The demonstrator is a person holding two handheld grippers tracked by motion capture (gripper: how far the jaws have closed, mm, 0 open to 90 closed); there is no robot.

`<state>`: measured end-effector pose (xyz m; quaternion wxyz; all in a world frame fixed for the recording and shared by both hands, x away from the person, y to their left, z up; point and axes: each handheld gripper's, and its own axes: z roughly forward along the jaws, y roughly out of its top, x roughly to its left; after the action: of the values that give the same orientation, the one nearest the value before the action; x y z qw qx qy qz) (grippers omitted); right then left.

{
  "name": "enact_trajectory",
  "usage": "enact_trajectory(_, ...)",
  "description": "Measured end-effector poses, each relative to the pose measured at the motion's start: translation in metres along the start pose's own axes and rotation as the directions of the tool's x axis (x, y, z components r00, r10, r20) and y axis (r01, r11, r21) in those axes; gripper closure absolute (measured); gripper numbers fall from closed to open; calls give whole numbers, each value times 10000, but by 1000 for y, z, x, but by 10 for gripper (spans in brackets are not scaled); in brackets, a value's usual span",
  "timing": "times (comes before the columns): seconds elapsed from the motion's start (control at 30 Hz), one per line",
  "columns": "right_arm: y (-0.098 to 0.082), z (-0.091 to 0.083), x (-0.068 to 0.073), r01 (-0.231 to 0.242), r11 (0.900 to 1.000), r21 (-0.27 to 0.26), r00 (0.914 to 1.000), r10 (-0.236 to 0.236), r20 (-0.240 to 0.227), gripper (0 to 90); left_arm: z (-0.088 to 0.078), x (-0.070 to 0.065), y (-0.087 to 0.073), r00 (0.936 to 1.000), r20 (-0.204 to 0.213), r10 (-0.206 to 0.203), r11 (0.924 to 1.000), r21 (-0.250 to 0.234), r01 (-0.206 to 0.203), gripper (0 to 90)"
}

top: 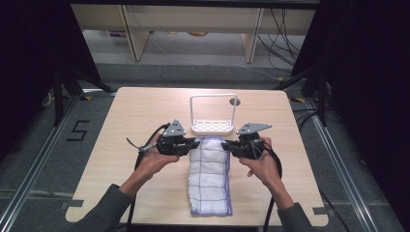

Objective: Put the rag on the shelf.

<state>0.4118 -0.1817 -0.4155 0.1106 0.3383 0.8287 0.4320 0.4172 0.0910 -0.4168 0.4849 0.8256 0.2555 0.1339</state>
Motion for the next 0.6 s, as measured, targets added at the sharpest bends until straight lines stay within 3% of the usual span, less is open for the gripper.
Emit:
enact_trajectory(0.1,3,-9,5,179,9996,-228,9998,-178,31,818,-9,-5,9,9998,56,206,9997,-99,-205,800)
enact_trajectory(0.13,5,-14,9,25,9997,-245,10000,-26,-52,819,-11,-6,11,9997,95,234,9996,-133,-233,801)
enact_trajectory(0.17,6,-15,8,215,9988,-436,9998,-214,30,819,-15,-8,15,9994,120,331,9994,-138,-329,801)
enact_trajectory(0.4,15,-28,13,208,9983,-552,9998,-212,-66,819,-23,-13,28,9985,80,548,9984,-120,-547,800)
enact_trajectory(0.43,17,-30,11,463,9975,-526,9989,-460,76,819,-24,-13,30,9982,19,599,9982,-88,-599,800)
enact_trajectory(0.47,18,-31,13,292,9982,-531,9996,-292,-6,819,-25,-14,31,9983,32,574,9983,-88,-574,800)
enact_trajectory(0.6,27,-35,10,421,9972,-610,9991,-422,-3,820,-30,-12,39,9988,56,494,9987,-137,-494,800)
